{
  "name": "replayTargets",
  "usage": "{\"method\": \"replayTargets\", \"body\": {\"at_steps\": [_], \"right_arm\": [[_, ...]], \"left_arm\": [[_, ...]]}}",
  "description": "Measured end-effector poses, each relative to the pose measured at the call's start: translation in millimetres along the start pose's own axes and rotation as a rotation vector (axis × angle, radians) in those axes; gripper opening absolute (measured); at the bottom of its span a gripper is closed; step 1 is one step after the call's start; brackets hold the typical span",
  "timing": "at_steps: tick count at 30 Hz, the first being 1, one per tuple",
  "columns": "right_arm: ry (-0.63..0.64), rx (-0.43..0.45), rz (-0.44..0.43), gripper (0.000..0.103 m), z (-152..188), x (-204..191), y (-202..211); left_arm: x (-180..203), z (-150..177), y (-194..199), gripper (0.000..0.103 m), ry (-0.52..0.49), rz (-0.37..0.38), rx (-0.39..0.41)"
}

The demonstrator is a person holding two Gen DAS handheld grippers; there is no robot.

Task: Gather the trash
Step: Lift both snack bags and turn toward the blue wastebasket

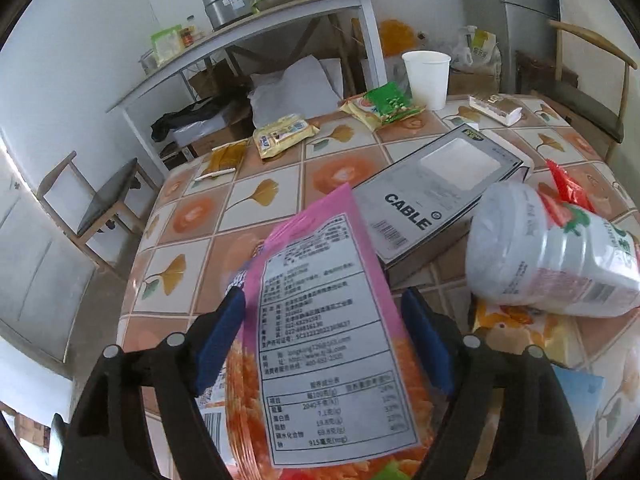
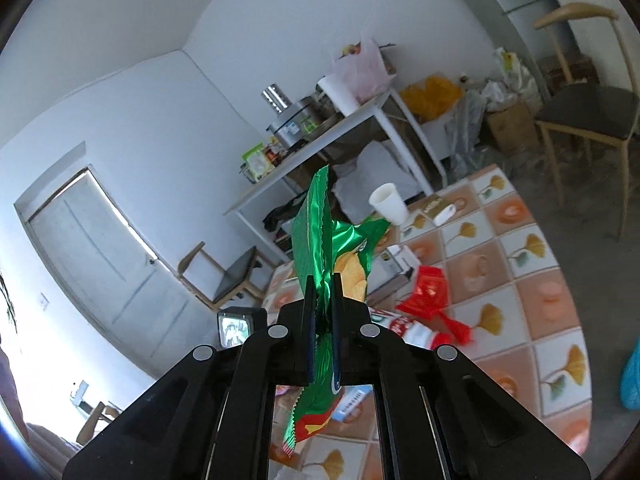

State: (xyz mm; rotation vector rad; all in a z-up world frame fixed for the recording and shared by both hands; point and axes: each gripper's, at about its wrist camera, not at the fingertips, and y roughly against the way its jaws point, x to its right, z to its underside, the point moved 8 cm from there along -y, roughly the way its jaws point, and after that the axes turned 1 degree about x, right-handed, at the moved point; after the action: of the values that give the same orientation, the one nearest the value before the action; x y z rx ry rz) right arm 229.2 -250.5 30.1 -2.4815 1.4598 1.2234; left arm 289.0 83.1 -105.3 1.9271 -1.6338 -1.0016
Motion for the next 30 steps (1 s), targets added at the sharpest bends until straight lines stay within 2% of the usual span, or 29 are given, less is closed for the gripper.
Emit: {"method": "replayTargets", "body": {"at_steps": [2,3,4,12,17,22,26,30], "right_arm": [[-0.009,0.005,0.008,0.005,2,5,1],[-0.014,0.006,0.006,0.005,3,7,2],[-0.023,0.006,0.005,0.005,4,9,3],[-0.067,0.011,-0.022,0.005,13,15,9],[-0.088,0.000,-0.048,0.005,17,14,5],[-0.099,-0.002,-0.081,0.005,19,10,5],[-0.101,0.012,-0.098,0.005,18,7,11],[-0.087,0.043,-0.096,0.005,15,2,28]], "left_arm": [[-4,0,1,0.067,0.006,-0.003,0.011],[-6,1,3,0.061,0.011,0.012,0.016],[-8,1,5,0.050,0.019,0.024,0.016],[-50,7,43,0.033,0.070,0.055,0.091],[-91,8,82,0.027,0.194,0.149,0.169],[-113,2,127,0.026,0.273,0.235,0.257],[-106,-10,168,0.026,0.282,0.337,0.334],[-79,-23,205,0.026,0.247,0.433,0.394]]}}
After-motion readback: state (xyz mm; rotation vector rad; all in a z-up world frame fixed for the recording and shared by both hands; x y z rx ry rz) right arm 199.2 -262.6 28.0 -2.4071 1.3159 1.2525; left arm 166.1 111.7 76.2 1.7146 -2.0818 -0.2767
